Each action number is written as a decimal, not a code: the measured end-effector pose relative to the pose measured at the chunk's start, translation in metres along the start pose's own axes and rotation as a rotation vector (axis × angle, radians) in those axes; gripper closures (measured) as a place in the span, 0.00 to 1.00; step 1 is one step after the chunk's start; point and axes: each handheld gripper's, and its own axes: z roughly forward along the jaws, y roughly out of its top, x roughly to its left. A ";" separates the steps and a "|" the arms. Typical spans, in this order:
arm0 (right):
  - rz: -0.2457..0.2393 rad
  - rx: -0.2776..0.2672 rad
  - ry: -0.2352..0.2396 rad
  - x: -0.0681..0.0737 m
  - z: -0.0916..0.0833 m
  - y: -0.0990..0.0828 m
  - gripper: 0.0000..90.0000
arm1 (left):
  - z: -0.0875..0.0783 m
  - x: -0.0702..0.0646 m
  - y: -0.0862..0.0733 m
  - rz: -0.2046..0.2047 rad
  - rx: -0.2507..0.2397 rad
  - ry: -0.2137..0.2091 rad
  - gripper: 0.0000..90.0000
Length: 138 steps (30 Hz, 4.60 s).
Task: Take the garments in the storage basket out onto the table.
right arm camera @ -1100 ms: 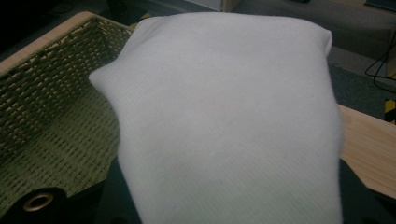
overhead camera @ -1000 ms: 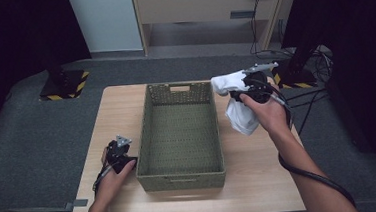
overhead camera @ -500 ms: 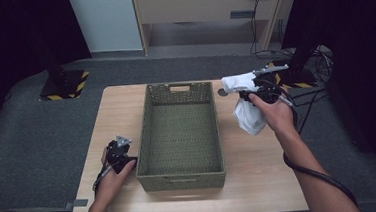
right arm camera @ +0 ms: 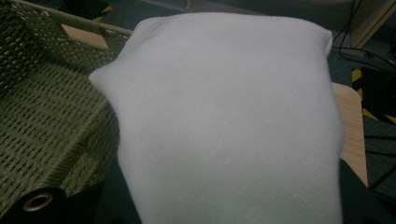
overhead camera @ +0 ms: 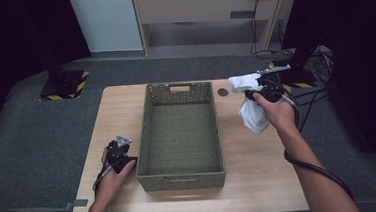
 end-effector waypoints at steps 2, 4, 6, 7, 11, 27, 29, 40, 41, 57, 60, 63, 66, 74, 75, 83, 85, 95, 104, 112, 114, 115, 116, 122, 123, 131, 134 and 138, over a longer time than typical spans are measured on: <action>0.003 0.004 -0.004 -0.002 0.003 -0.001 0.57 | 0.000 0.000 0.000 0.000 0.000 0.000 0.00; 0.005 0.007 -0.004 -0.004 0.005 -0.001 0.57 | 0.000 0.000 0.000 0.000 0.000 0.000 0.00; 0.006 0.011 -0.004 -0.005 0.006 -0.001 0.57 | 0.000 0.000 0.000 0.000 0.000 0.000 0.00; 0.005 0.010 -0.005 -0.005 0.007 -0.001 0.57 | 0.000 0.000 0.000 0.000 0.000 0.000 0.00; 0.008 0.016 -0.007 -0.007 0.011 -0.002 0.57 | 0.000 0.000 0.000 0.000 0.000 0.000 0.00; 0.003 0.026 -0.020 -0.003 0.035 -0.001 0.57 | 0.000 0.000 0.000 0.000 0.000 0.000 0.00; 0.005 0.035 -0.022 -0.003 0.041 -0.001 0.57 | 0.000 0.000 0.000 0.000 0.000 0.000 0.00; 0.009 0.078 -0.032 -0.008 0.073 -0.016 0.57 | 0.000 0.000 0.000 0.000 0.000 0.000 0.00; 0.013 0.080 -0.034 -0.009 0.076 -0.017 0.57 | 0.000 0.000 0.000 0.000 0.000 -0.001 0.00; 0.059 0.110 -0.040 -0.027 0.105 -0.027 0.57 | 0.000 0.000 0.000 -0.001 0.000 0.002 0.00; 0.061 0.115 -0.025 -0.024 0.112 -0.032 0.57 | 0.000 0.000 0.000 -0.001 0.000 0.001 0.00; 0.056 0.125 -0.017 -0.021 0.116 -0.037 0.57 | 0.000 0.000 0.000 -0.002 0.000 0.001 0.00; 0.055 0.134 -0.014 -0.018 0.119 -0.043 0.57 | 0.000 0.000 0.000 -0.001 0.000 0.002 0.00; 0.058 0.145 -0.006 -0.015 0.121 -0.053 0.57 | 0.000 -0.001 0.000 -0.005 -0.001 0.006 0.00; 0.058 0.148 -0.006 -0.015 0.122 -0.054 0.57 | 0.000 -0.001 0.000 -0.005 -0.001 0.006 0.00; 0.047 0.160 -0.013 -0.012 0.125 -0.061 0.57 | 0.000 -0.001 0.000 -0.005 0.000 0.005 0.00; 0.051 0.167 -0.015 -0.013 0.127 -0.063 0.57 | 0.000 -0.001 0.000 -0.005 0.000 0.005 0.00; 0.061 0.176 -0.002 -0.019 0.129 -0.070 0.54 | 0.000 -0.001 0.000 -0.005 0.000 0.005 0.00; 0.074 0.182 0.007 -0.025 0.131 -0.078 0.48 | 0.000 -0.001 0.000 -0.005 0.000 0.005 0.00; 0.075 0.166 0.007 -0.025 0.133 -0.076 0.34 | 0.000 -0.001 0.000 -0.005 0.000 0.005 0.00; 0.070 0.164 0.010 -0.024 0.134 -0.076 0.31 | 0.000 -0.001 0.000 -0.006 -0.001 0.005 0.00; 0.068 0.164 0.011 -0.023 0.134 -0.077 0.30 | 0.000 -0.001 0.000 -0.006 -0.001 0.005 0.00; 0.067 0.167 0.010 -0.023 0.135 -0.077 0.27 | 0.000 -0.001 0.000 -0.005 0.000 0.005 0.00; 0.098 0.164 0.010 -0.024 0.135 -0.078 0.13 | 0.000 -0.001 0.000 -0.005 0.000 0.005 0.00; 0.106 0.165 0.017 -0.024 0.134 -0.078 0.11 | 0.000 -0.001 0.000 -0.005 0.000 0.005 0.00; 0.098 0.131 0.024 -0.027 0.118 -0.069 0.05 | 0.000 -0.001 0.000 -0.005 0.000 0.005 0.00; 0.101 0.104 0.020 -0.029 0.109 -0.061 0.04 | 0.000 -0.001 0.000 -0.005 0.000 0.005 0.00; 0.123 0.077 0.016 -0.030 0.100 -0.051 0.04 | 0.000 -0.001 0.000 -0.005 0.000 0.005 0.00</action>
